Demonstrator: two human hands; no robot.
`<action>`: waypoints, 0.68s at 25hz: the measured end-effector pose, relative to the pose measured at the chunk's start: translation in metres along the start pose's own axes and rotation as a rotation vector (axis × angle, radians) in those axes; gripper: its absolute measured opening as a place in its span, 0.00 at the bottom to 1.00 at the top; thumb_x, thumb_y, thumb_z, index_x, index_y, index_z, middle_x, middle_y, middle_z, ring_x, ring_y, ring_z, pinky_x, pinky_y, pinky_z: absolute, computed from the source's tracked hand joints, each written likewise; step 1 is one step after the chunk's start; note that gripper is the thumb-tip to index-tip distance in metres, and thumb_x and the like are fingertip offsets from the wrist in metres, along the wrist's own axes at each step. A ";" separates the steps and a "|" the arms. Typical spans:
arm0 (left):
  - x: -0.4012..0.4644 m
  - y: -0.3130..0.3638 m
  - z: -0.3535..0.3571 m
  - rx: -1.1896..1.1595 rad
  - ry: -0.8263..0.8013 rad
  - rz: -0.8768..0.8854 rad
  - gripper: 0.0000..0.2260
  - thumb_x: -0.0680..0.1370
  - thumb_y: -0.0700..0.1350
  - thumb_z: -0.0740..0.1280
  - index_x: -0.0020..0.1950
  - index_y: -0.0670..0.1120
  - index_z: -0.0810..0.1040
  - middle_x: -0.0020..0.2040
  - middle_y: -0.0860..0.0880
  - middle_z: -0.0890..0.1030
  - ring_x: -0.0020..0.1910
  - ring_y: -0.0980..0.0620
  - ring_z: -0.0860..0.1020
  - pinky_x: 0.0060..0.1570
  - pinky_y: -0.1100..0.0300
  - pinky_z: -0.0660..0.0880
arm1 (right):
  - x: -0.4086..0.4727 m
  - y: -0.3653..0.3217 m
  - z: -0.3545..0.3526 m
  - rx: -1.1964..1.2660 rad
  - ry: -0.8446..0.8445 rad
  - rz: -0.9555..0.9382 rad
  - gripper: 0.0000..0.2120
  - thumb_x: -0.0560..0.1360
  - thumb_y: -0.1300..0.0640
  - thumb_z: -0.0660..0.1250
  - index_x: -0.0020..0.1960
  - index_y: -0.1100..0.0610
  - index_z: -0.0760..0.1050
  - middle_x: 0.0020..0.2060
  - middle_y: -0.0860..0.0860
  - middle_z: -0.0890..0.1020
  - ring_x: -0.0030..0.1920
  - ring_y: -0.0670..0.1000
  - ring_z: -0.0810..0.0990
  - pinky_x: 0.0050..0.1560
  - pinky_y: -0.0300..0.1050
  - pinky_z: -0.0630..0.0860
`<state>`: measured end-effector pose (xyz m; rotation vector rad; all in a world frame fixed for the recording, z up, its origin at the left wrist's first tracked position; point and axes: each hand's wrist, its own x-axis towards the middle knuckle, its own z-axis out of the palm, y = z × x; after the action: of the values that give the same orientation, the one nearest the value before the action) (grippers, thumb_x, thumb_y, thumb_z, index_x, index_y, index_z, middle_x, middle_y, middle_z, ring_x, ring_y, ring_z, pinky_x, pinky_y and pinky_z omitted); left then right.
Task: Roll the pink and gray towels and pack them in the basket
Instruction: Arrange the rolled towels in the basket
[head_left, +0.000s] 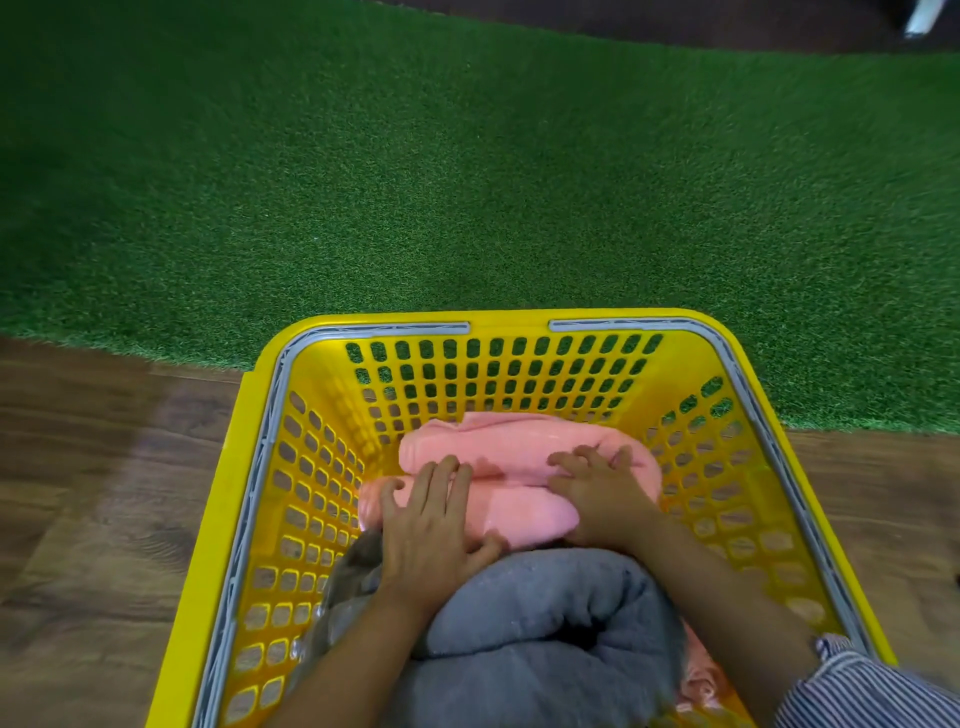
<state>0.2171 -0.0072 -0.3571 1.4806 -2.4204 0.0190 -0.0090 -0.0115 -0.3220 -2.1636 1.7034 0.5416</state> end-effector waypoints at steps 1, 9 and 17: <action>0.001 -0.003 0.005 0.014 -0.036 0.039 0.33 0.62 0.62 0.69 0.61 0.44 0.78 0.60 0.44 0.79 0.60 0.45 0.76 0.58 0.42 0.62 | -0.002 0.003 -0.001 0.012 0.012 0.001 0.32 0.66 0.33 0.60 0.66 0.45 0.68 0.73 0.47 0.59 0.71 0.54 0.57 0.66 0.69 0.52; 0.009 -0.014 0.015 -0.020 -0.310 0.018 0.33 0.59 0.70 0.58 0.51 0.49 0.81 0.46 0.52 0.83 0.45 0.50 0.82 0.61 0.34 0.68 | 0.014 0.039 -0.020 0.200 0.126 0.432 0.30 0.67 0.45 0.67 0.65 0.52 0.64 0.62 0.53 0.72 0.61 0.57 0.70 0.58 0.53 0.69; 0.048 -0.040 0.009 0.083 -0.441 0.386 0.30 0.59 0.71 0.60 0.58 0.60 0.74 0.77 0.41 0.59 0.76 0.40 0.58 0.68 0.30 0.49 | 0.029 0.030 -0.017 0.742 0.035 0.174 0.25 0.65 0.64 0.72 0.61 0.55 0.76 0.57 0.54 0.76 0.57 0.53 0.73 0.53 0.41 0.70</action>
<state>0.2296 -0.0695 -0.3588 1.1132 -3.0646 -0.1384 -0.0304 -0.0512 -0.3225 -1.5088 1.7475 -0.0984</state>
